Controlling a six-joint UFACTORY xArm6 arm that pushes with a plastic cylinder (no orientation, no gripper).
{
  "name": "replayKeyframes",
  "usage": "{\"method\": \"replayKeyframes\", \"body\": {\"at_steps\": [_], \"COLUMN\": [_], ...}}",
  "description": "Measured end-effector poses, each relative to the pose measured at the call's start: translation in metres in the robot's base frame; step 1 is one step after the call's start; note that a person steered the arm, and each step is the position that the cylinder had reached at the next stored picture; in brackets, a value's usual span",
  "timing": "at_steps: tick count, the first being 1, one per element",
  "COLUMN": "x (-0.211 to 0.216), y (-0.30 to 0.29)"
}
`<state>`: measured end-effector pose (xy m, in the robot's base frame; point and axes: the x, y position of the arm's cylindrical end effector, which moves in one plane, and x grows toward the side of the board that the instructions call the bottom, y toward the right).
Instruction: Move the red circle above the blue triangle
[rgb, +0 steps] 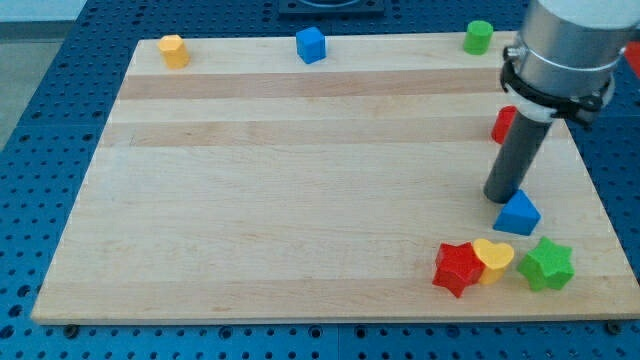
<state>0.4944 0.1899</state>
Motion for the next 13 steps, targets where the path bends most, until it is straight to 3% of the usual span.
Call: {"method": "replayKeyframes", "body": {"at_steps": [4, 5, 7, 8, 9, 11, 13], "x": [0.038, 0.005, -0.061, -0.123, -0.138, -0.081, -0.118], "y": [0.011, 0.022, 0.106, 0.103, 0.054, 0.001, 0.004]}}
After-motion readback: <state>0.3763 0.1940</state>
